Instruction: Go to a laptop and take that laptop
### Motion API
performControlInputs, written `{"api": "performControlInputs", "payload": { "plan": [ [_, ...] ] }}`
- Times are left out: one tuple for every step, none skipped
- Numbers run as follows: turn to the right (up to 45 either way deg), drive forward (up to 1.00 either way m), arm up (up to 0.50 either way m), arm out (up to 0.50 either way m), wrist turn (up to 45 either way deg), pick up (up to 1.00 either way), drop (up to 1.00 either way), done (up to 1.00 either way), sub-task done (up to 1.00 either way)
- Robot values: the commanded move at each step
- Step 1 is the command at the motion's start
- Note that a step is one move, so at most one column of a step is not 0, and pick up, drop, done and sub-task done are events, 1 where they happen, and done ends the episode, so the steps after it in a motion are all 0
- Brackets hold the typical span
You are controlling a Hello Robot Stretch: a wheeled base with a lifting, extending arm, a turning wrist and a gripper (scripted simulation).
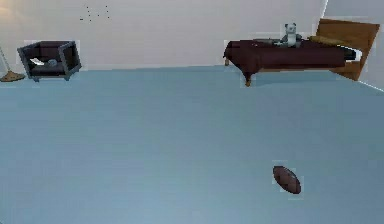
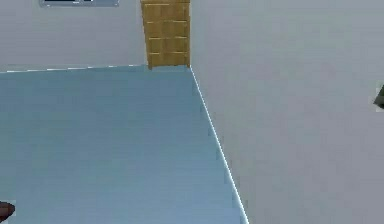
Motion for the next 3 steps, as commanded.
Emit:
{"api": "performControlInputs", "payload": {
  "plan": [
    [0.0,0.05,0.00,0.00,0.0,0.00,0.00,0.00,0.00],
    [45.0,0.00,0.00,0.00,0.0,0.00,0.00,0.00,0.00],
    [45.0,0.00,0.00,0.00,0.0,0.00,0.00,0.00,0.00]
  ]
}}
